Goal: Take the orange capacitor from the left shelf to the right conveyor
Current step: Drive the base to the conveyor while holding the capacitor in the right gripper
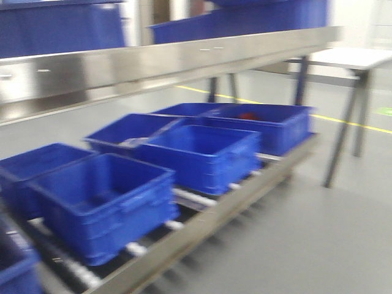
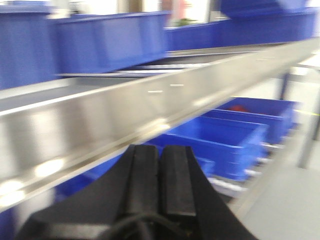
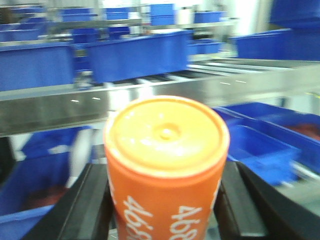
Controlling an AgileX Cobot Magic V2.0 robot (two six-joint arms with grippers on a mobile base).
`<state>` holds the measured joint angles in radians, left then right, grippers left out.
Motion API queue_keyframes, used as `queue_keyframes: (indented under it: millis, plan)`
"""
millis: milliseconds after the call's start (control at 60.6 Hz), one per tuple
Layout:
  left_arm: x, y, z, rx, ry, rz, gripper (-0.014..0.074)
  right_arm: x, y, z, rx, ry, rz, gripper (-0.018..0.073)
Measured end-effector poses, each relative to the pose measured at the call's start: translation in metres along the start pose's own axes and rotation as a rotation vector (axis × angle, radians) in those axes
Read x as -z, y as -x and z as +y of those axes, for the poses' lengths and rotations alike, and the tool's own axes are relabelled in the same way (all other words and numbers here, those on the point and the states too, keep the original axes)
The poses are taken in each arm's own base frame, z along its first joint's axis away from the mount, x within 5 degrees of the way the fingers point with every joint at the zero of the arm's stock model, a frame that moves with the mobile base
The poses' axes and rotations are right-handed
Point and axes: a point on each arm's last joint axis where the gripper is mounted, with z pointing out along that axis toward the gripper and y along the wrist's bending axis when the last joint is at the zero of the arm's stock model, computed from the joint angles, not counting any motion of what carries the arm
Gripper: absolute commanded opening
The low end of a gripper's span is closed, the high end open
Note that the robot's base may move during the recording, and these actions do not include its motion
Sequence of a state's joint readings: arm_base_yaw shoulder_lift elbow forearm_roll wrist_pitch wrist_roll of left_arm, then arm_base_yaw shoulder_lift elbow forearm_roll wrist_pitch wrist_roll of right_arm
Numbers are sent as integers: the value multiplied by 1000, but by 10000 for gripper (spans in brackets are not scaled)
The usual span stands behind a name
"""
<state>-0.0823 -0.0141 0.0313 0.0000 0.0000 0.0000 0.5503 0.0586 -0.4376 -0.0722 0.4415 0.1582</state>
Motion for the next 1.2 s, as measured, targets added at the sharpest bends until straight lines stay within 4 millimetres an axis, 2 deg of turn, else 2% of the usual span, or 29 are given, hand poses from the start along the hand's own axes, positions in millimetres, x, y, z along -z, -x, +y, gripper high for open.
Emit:
queue_keyframes:
  millis: [1204]
  plan:
    - [0, 0, 0, 0, 0, 0, -105, 0, 0, 0, -2, 1, -2, 49]
